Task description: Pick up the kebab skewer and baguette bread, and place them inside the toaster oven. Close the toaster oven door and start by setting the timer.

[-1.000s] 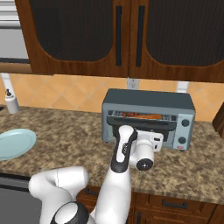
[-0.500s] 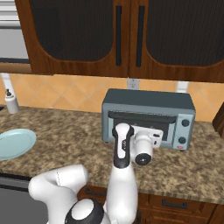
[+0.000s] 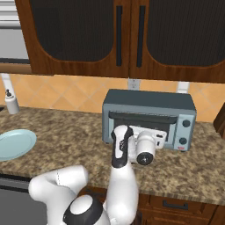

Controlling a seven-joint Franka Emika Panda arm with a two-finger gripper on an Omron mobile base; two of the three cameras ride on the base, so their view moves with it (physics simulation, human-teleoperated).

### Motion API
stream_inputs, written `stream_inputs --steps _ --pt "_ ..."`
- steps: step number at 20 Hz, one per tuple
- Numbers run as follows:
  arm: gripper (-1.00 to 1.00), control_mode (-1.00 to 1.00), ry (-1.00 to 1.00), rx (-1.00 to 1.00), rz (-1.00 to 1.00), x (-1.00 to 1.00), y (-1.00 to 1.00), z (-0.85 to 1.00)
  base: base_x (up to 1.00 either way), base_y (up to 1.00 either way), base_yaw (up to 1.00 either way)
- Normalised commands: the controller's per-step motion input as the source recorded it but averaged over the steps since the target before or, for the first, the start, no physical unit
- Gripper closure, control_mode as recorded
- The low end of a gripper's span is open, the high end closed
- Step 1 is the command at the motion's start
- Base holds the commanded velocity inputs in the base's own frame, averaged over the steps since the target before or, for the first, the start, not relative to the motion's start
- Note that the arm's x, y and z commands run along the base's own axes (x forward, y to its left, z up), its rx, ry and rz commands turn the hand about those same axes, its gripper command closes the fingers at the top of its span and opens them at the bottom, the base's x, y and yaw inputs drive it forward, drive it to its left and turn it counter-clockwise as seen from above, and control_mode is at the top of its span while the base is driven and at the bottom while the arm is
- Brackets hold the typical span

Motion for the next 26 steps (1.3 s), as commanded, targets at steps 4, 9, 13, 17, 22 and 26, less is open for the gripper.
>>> stream_inputs --steps 4,9,13,17,22,26 --pt "-1.0 -1.0 0.14 -0.01 0.0 -0.07 -0.54 0.15 0.0 0.0 0.0" --pt "-1.0 -1.0 0.15 -0.02 0.0 -0.08 -0.54 0.08 0.0 0.0 0.0" --pt "-1.0 -1.0 0.11 -0.02 0.0 -0.1 -0.54 0.0 0.0 0.0 0.0" --pt "-1.0 -1.0 0.05 -0.02 0.0 -0.08 -0.42 0.0 0.0 0.0 0.0" --pt "-1.0 -1.0 0.05 -0.03 0.0 -0.22 -0.31 0.0 0.0 0.0 0.0" --pt "-1.0 -1.0 0.05 -0.04 0.0 -0.21 -0.17 0.0 0.0 0.0 0.0"
